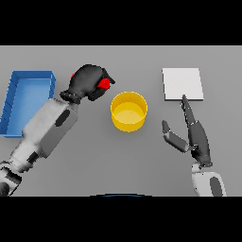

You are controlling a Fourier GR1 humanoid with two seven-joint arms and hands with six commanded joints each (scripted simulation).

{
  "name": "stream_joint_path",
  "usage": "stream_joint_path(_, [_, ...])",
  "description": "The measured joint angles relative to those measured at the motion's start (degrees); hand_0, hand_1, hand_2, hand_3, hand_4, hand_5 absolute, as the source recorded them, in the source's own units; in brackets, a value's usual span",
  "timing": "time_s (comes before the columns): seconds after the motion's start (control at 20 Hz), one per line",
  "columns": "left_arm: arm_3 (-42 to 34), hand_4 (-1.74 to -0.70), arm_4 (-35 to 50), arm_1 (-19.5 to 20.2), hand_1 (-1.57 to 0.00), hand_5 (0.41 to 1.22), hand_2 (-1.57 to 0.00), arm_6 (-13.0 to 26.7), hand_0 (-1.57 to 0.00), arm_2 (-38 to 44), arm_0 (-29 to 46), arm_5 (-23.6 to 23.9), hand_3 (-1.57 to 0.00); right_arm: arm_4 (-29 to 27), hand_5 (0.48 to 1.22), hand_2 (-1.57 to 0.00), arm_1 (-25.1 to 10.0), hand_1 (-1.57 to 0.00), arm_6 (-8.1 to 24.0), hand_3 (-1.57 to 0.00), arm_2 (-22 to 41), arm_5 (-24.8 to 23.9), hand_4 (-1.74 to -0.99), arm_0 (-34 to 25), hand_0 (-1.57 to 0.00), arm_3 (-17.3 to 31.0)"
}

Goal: Pick up the red beaker and tilt it to pour out 1 green nut into yellow bowl. Pick up the yellow bowl and place it on the metallic measuring scale.

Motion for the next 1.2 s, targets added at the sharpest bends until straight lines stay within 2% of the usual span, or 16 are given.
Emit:
stream_joint_path(0.15, [3.02, -1.74, -4.81, 0.96, -1.57, 1.193, -1.57, -0.49, -1.57, -5.22, -4.27, -1.85, -1.57, -0.43, 0.717, 0.00, -0.10, 0.00, 0.01, 0.00, -0.21, 0.44, -1.264, 0.12, 0.00, 0.85])
stream_joint_path(0.25, [5.20, -1.65, -7.69, 1.57, -1.57, 1.203, -1.57, -1.64, -1.57, -8.95, -7.53, -4.28, -1.57, -0.33, 0.705, 0.00, 0.02, 0.00, -1.62, 0.00, 0.05, 0.40, -1.262, 0.54, 0.00, 0.31])
stream_joint_path(0.3, [6.78, -1.61, -9.23, 1.50, -1.57, 1.206, -1.57, -2.08, -1.57, -10.81, -9.34, -5.18, -1.57, -0.02, 0.697, 0.00, 0.10, 0.00, -0.98, 0.00, -0.03, 0.02, -1.258, 0.71, 0.00, 0.46])
stream_joint_path(0.45, [8.23, -1.67, -12.34, 2.11, -1.57, 1.214, -1.57, -3.17, -1.57, -16.37, -13.61, -10.59, -1.57, 0.61, 0.671, 0.00, 0.58, 0.00, -0.61, 0.00, -0.35, -1.23, -1.237, -0.03, 0.00, 1.18])
stream_joint_path(0.5, [9.33, -1.68, -13.08, 1.48, -1.57, 1.215, -1.57, -3.41, -1.57, -17.77, -14.92, -11.30, -1.57, 0.11, 0.663, 0.00, 0.88, 0.00, 0.35, 0.00, -0.74, -1.40, -1.225, -0.66, 0.00, 1.59])
stream_joint_path(0.65, [12.03, -1.71, -15.02, 0.62, -1.57, 1.218, -1.57, -4.15, -1.57, -21.57, -18.49, -13.90, -1.57, -0.10, 0.650, 0.00, 1.26, 0.00, -1.16, 0.00, -0.73, -1.56, -1.198, 0.12, 0.00, 1.62])
stream_joint_path(0.75, [13.57, -1.72, -16.45, 0.47, -1.57, 1.219, -1.57, -5.43, -1.57, -24.86, -20.12, -15.29, -1.57, 0.40, 0.647, 0.00, 1.34, 0.00, -0.70, 0.00, -0.62, -1.93, -1.195, -0.12, 0.00, 1.62])
stream_joint_path(0.9, [14.57, -1.73, -19.03, -0.42, -1.57, 1.220, -1.57, -4.61, -1.57, -29.15, -23.18, -17.45, -1.57, 1.55, 0.647, 0.00, 1.68, 0.00, -1.22, 0.00, 0.05, -2.35, -1.188, 0.09, 0.00, 2.18])
stream_joint_path(1.0, [15.11, -1.73, -20.59, -0.11, -1.57, 1.220, -1.57, -6.16, -1.57, -32.15, -24.28, -17.46, -1.57, 2.43, 0.635, 0.00, 1.84, 0.00, 0.10, 0.00, 0.09, -3.19, -1.179, -1.04, 0.00, 2.03])
stream_joint_path(1.2, [18.64, -1.73, -24.54, -2.11, -1.57, 1.221, -1.57, -7.99, -1.57, -38.09, -27.55, -14.53, -1.57, 1.57, 0.626, 0.00, 1.28, 0.00, -0.22, 0.00, -0.59, -2.92, -1.167, 0.07, 0.00, 1.26])
